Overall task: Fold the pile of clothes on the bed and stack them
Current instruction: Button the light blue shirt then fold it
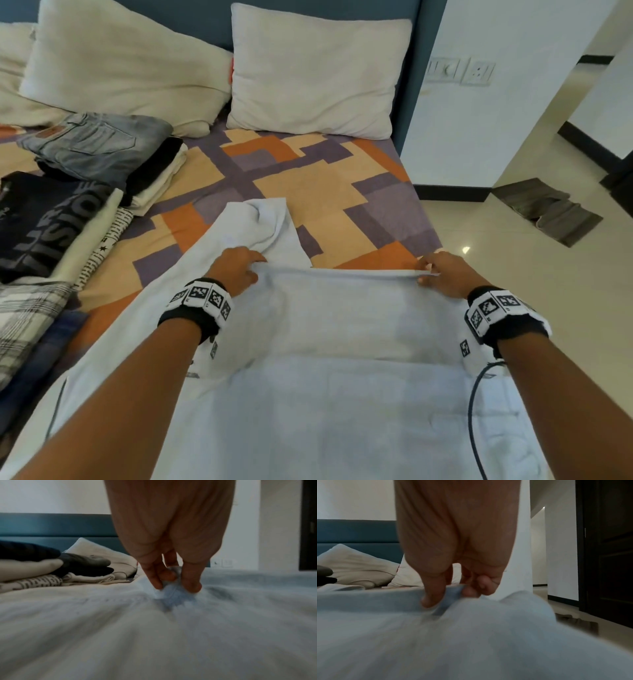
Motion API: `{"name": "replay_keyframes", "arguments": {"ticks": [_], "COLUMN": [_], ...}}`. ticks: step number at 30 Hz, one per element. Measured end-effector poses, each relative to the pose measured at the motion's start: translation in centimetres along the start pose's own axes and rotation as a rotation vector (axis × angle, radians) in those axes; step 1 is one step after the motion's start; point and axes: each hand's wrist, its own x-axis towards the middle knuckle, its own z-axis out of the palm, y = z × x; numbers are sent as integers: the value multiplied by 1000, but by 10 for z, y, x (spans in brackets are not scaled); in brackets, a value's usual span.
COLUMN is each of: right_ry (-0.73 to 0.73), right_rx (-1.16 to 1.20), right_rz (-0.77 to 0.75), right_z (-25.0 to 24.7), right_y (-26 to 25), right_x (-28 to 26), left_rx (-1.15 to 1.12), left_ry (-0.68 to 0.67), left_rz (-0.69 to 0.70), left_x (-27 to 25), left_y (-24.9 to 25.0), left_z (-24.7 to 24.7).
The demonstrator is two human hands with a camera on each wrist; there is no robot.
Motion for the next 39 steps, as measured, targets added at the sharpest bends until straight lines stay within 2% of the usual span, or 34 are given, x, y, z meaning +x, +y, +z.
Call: {"name": "replay_keyframes", "arguments": {"ticks": [4, 6, 10, 13, 17, 22, 25, 27, 29, 31, 33, 34, 36, 37, 39], "right_ry": [245, 360, 396, 506, 567, 590, 512, 411, 379, 442, 459, 409, 198, 57, -156], "right_rx": [-7, 13, 120, 158, 288, 283, 199, 106, -40, -120, -51, 39, 86, 21, -90], "right_rz": [-17, -71, -133, -151, -90, -36, -10, 18, 48, 35, -84, -167, -237, -229, -134], "right_z": [0, -11, -39, -40, -14, 38, 59, 66, 67, 63, 58, 57, 59, 66, 73], "right_y": [2, 2, 5, 7, 13, 21, 26, 26, 16, 1, -22, -34, -48, -43, -27], "right_x": [-3, -11, -48, -99, -165, -221, -234, -238, -242, -243, -238, -234, -226, -219, -209], "left_rx": [152, 160, -52, -89, -194, -259, -122, 134, 302, 337, 223, 133, 90, 140, 202], "left_ry": [125, 166, 168, 209, 288, 184, 72, 88, 134, 226, 178, 126, -126, -216, -306], "left_rz": [12, 25, 109, 121, 97, -58, -182, -259, -307, -244, -42, 20, -28, -71, -107], "left_x": [-11, -19, -53, -96, -166, -224, -238, -246, -254, -252, -243, -237, -228, -225, -225], "left_y": [8, 12, 14, 18, 37, 53, 66, 80, 97, 108, 119, 125, 132, 132, 130], "left_z": [-17, -28, -48, -46, -25, 19, 34, 39, 44, 54, 63, 69, 84, 93, 107]}}
